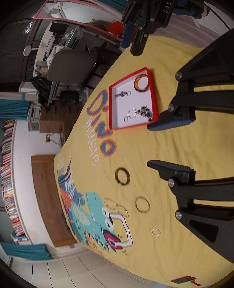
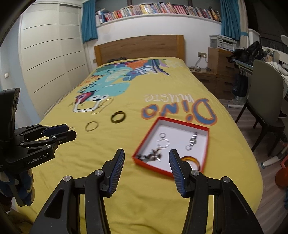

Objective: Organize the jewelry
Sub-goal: 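Withdraw both open tools from the red box toward the loose hoops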

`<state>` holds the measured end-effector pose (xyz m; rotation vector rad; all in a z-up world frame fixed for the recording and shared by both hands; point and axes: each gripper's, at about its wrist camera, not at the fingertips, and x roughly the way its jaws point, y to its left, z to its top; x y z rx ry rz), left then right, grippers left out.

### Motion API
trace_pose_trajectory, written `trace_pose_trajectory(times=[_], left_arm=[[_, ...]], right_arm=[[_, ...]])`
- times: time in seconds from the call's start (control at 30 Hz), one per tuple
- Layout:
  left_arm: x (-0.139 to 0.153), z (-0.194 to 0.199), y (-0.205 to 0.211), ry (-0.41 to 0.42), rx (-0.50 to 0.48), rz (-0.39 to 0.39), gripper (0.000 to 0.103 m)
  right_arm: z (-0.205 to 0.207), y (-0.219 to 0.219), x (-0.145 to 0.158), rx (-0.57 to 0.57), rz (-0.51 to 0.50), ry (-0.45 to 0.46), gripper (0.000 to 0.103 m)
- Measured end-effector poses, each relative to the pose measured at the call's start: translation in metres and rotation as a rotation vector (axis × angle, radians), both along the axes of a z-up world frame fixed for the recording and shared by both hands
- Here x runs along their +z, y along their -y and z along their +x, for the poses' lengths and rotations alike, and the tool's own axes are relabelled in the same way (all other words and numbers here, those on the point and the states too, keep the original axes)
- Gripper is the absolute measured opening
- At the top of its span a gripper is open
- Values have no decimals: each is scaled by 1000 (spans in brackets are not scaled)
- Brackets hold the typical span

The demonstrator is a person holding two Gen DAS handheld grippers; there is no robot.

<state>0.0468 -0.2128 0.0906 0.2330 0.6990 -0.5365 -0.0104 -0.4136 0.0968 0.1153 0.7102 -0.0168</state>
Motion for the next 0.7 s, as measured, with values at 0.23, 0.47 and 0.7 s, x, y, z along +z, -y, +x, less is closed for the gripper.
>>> trace_pose_trajectory(times=[0.23, 0.47, 0.7], left_arm=[[7, -18, -53, 16, 79, 9, 32], [3, -19, -99, 21, 167, -2, 47], [-12, -5, -128, -10, 237, 12, 48]], right_arm=[[-12, -42, 7, 45, 6, 11, 51], [-13, -72, 0, 70, 32, -5, 51], [5, -89, -19, 85, 63, -32, 51]])
